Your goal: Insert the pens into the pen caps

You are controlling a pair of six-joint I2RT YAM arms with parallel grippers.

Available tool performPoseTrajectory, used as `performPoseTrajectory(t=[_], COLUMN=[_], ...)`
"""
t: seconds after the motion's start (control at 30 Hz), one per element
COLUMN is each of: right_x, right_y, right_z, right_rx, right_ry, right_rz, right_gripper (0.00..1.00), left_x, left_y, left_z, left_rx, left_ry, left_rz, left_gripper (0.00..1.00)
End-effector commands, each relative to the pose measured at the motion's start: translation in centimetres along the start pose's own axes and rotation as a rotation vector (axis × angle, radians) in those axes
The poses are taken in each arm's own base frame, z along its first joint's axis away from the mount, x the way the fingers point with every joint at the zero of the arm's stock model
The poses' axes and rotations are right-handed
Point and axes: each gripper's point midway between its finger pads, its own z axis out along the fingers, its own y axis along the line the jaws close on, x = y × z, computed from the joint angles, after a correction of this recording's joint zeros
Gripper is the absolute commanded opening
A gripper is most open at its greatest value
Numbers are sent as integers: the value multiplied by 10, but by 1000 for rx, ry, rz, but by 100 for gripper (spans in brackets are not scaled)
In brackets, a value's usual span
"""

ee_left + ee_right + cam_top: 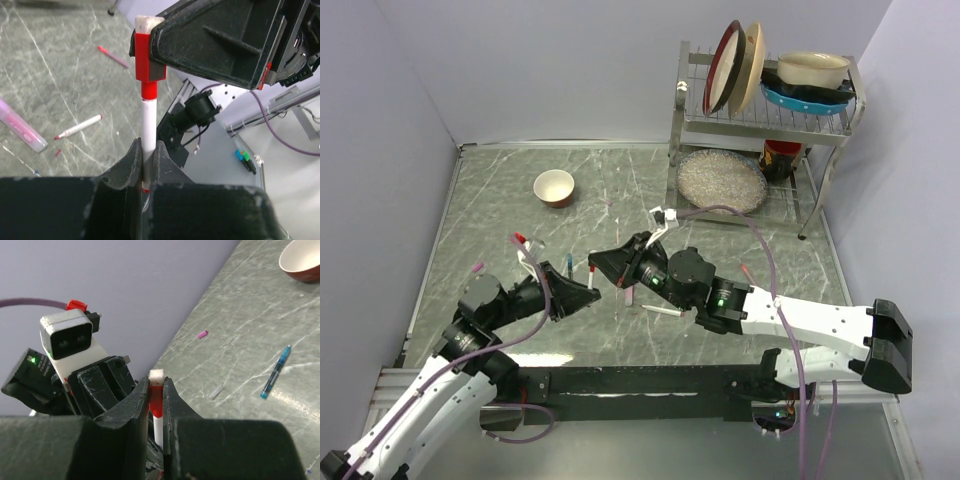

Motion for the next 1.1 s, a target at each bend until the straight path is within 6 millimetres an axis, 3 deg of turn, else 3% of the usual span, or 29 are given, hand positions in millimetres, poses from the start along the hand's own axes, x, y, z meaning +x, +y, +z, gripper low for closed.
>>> performPoseTrajectory(t=[0.0,0.37,0.6,0.8,0.87,0.93,0.97,1.0,1.03,1.07], right_x=[80,118,139,137,134,118,106,95,73,55], right_y=[-1,4,0,4,2,-1,-5,-8,-8,-14], right_z=[-33,-54,-63,-71,-70,-64,-58,-55,-51,-48], right_rx=[-72,-161,-158,-191,-167,-114,-80,-54,-14,17], right_ry=[291,436,477,463,457,412,379,346,281,232], right_rz=[10,142,169,165,157,135,128,113,102,95], right_gripper=[0,0,0,0,0,0,0,0,0,0], left_x=[-74,-89,-111,-121,-118,-109,-104,-99,-91,-82], left_y=[-14,15,12,12,11,9,9,8,7,8], left_z=[1,16,28,32,36,40,41,42,42,41], left_rx=[-37,-147,-175,-187,-177,-153,-145,-132,-117,-112], left_ry=[-255,-299,-288,-298,-271,-210,-183,-156,-123,-87], left_rz=[159,185,211,235,217,202,204,203,201,191], left_gripper=[1,1,1,1,1,1,5,23,32,51])
